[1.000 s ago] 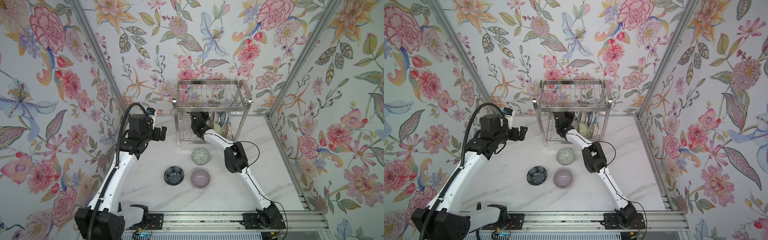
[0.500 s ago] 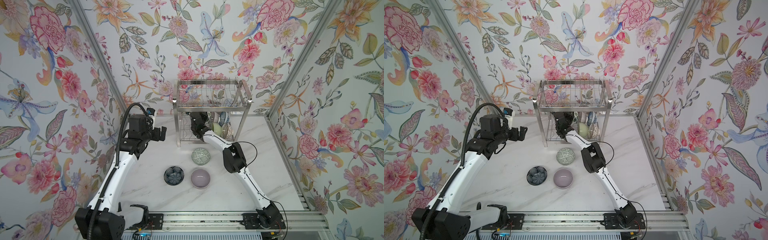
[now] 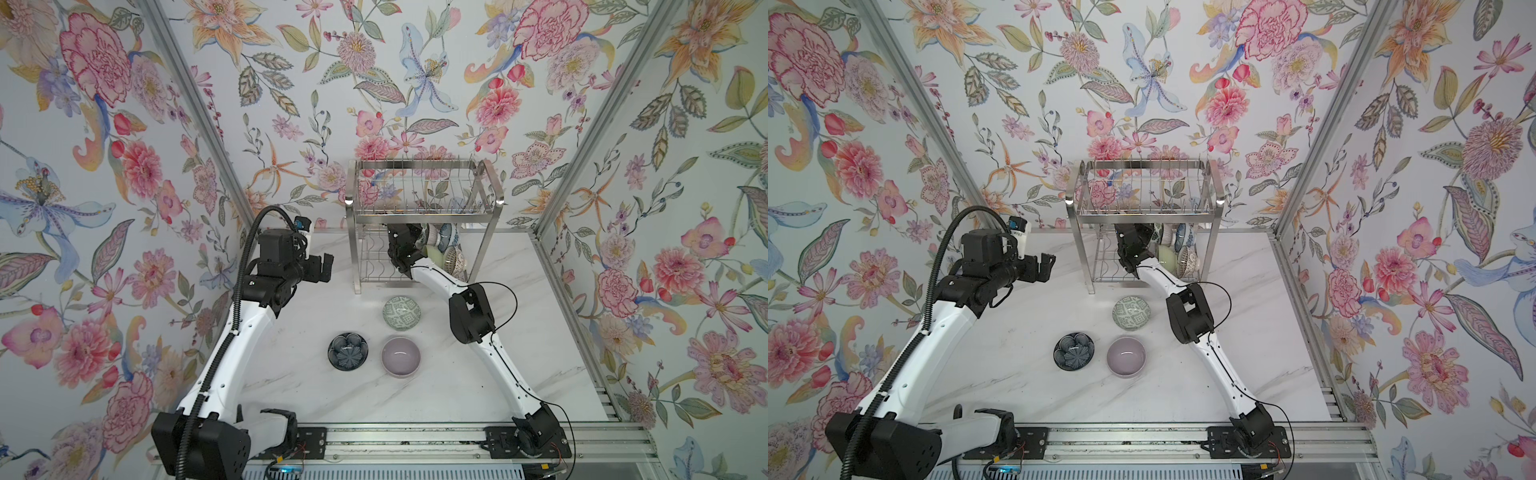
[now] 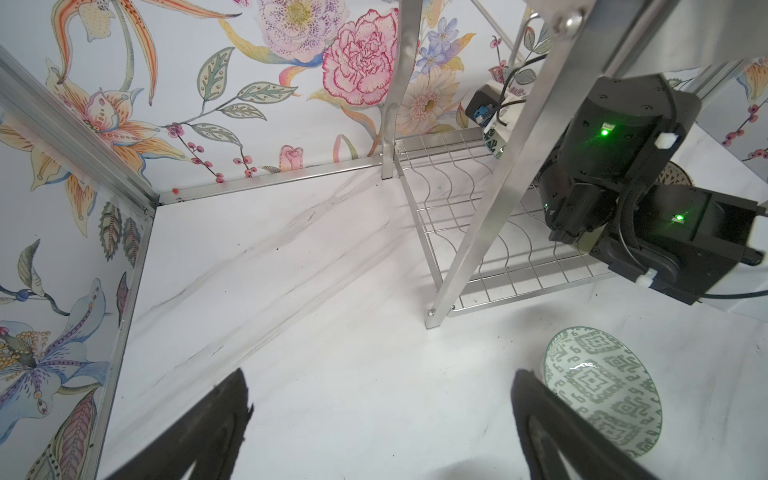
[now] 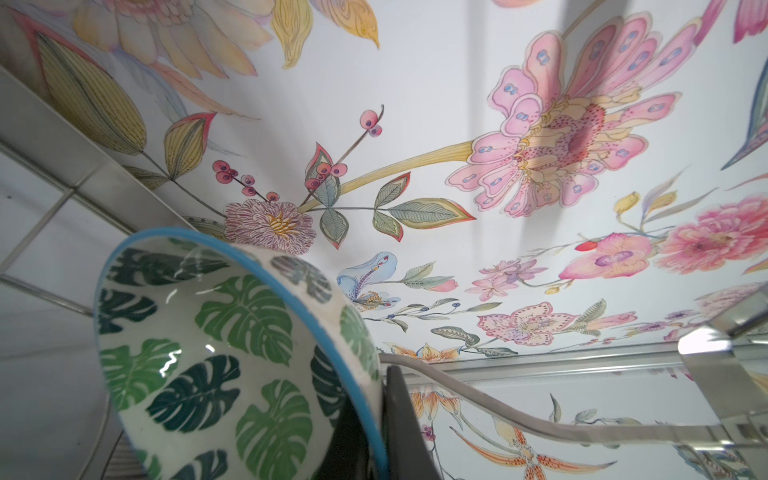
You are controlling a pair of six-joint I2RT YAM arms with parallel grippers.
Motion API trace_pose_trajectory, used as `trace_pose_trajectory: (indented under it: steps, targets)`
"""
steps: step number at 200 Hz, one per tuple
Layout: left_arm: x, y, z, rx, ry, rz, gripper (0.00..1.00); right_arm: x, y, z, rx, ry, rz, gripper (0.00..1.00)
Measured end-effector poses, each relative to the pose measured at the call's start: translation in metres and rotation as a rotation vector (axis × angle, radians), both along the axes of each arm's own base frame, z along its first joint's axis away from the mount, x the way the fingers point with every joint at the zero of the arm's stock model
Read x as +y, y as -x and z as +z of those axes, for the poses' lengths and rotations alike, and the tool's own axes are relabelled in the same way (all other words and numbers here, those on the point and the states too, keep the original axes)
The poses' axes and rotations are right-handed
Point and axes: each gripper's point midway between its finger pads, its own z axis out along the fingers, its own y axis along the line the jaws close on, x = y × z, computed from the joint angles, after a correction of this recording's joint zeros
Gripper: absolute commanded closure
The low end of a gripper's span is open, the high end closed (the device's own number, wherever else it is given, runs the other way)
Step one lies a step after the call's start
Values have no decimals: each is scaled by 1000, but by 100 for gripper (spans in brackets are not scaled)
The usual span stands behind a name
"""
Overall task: Load the bowls into the dish rack
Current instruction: 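Lower the green-leaf bowl upright beside the purple-striped bowl with the right gripper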
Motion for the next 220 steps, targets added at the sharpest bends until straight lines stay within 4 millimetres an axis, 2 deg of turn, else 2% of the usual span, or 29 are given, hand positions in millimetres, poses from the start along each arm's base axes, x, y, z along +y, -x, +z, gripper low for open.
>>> trace_pose_trajectory:
  steps: [73, 116, 220]
  targets:
    - [1, 0, 0, 0, 0, 3, 0, 16, 3, -8, 10, -16, 43, 100]
    - [4, -1, 0, 0, 0, 9, 1, 17, 3, -8, 11, -21, 47, 100]
    - [5, -1, 0, 0, -1, 10, 1, 18, 3, -8, 12, -21, 48, 89]
